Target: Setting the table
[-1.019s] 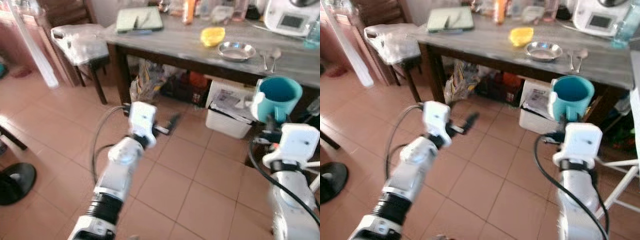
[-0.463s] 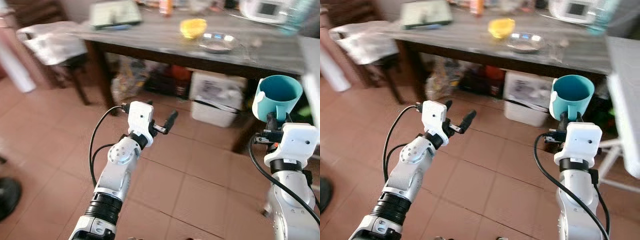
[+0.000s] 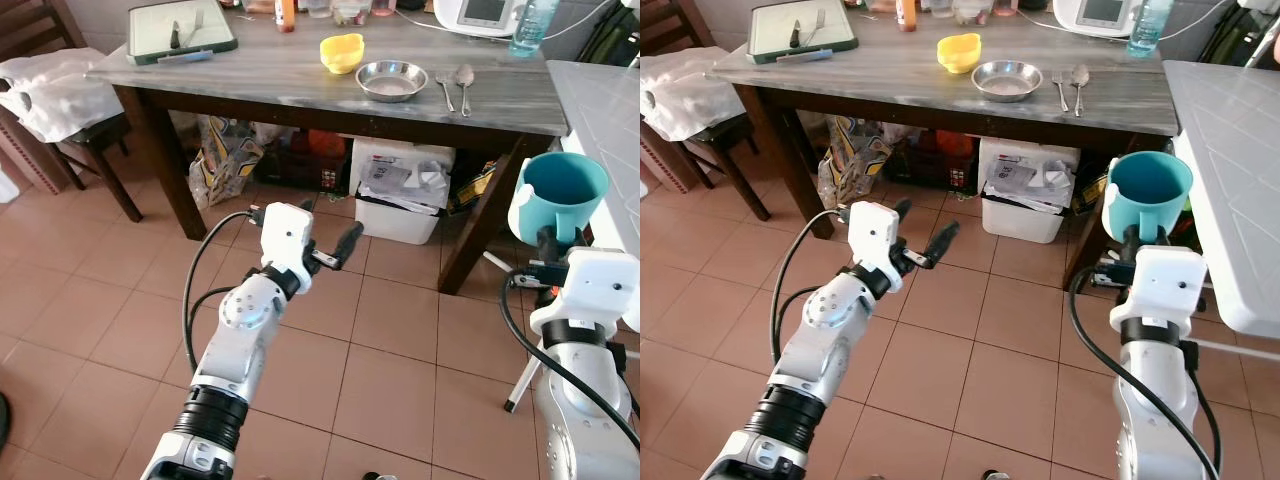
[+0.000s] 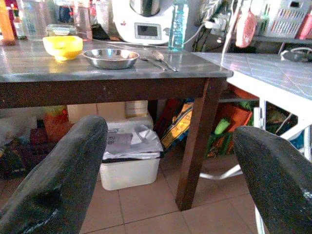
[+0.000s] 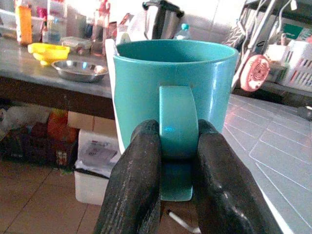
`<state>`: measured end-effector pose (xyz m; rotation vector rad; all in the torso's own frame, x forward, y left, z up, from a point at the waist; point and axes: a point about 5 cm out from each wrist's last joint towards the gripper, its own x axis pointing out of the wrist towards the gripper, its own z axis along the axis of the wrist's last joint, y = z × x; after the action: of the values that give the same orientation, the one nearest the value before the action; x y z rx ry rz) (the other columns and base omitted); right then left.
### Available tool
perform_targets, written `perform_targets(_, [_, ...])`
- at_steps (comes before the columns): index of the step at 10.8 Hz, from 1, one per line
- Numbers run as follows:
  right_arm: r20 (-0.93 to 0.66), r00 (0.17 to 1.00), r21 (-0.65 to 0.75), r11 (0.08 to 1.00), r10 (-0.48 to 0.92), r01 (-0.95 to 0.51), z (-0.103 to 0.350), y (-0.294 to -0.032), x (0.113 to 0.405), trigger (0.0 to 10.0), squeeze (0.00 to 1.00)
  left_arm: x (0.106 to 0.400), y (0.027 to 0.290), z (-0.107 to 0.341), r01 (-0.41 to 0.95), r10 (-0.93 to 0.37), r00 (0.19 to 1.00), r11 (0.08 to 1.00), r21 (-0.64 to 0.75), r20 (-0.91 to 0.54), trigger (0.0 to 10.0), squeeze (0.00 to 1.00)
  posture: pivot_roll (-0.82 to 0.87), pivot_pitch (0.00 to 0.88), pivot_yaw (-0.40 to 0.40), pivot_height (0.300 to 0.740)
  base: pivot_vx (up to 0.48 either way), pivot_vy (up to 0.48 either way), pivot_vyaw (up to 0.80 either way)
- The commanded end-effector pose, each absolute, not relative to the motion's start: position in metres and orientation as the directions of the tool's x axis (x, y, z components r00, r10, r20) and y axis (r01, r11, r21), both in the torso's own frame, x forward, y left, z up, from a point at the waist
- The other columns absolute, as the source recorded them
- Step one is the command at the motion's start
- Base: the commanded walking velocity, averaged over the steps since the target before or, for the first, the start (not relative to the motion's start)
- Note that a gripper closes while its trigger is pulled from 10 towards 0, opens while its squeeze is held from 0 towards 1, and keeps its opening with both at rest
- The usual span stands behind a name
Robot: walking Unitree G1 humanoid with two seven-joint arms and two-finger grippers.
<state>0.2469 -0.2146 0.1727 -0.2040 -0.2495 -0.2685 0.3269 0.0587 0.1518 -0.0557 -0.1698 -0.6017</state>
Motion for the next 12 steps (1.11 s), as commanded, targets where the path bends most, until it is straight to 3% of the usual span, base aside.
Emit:
perform_targets(1, [0.298,0.926,-0.158,0.944,-0.233,0.289,0.18,-0.2129,0.2453,10.0,0.0,0.3261,0.061,0.1537,0.569,-0.559,0.807,0.822,0.002,0.19,10.0,0.0,0.07,0.104,0.021,0.74,0.244,0.0,0.0])
perform_targets(12, [0.3,0.923,-0.159,0.942,-0.24,0.296,0.1796,-0.2131,0.2476,10.0,0.0,0.3261,0.0584,0.1529,0.591,-0.582,0.792,0.807,0.007,0.183,10.0,0.0,0.07,0.098,0.027,0.74,0.322,0.0,0.0])
